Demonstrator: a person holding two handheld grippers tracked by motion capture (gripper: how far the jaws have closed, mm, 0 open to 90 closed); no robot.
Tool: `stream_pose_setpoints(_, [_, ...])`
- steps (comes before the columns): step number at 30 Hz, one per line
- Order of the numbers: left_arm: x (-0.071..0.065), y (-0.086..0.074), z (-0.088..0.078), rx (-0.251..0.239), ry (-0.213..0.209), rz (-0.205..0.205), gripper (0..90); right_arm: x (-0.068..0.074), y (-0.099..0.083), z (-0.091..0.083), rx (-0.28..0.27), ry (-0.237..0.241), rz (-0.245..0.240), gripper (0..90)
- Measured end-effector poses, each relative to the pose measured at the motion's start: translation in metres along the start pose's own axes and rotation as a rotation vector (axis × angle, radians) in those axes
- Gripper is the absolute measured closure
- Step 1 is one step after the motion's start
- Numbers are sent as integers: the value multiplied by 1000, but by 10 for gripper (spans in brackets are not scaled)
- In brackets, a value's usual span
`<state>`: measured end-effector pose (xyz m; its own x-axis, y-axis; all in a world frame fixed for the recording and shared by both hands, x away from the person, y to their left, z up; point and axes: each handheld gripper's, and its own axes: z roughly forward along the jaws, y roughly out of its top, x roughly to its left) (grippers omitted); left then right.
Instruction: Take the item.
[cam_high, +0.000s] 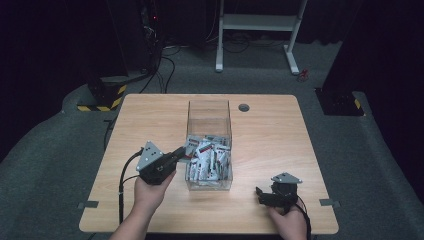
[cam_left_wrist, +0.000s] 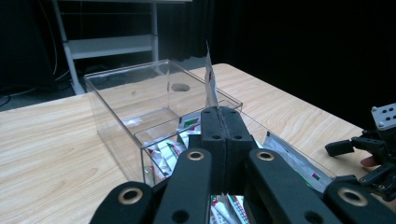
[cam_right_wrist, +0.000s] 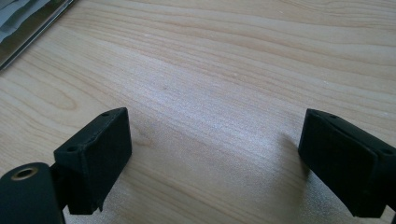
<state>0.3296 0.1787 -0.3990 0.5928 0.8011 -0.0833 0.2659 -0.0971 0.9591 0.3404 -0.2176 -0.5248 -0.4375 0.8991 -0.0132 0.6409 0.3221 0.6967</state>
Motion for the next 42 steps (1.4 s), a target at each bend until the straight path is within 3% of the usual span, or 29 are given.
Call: stream_pose_setpoints(42, [35,0,-27,-24,100,-8,895,0,0,0,-1,0,-1,93])
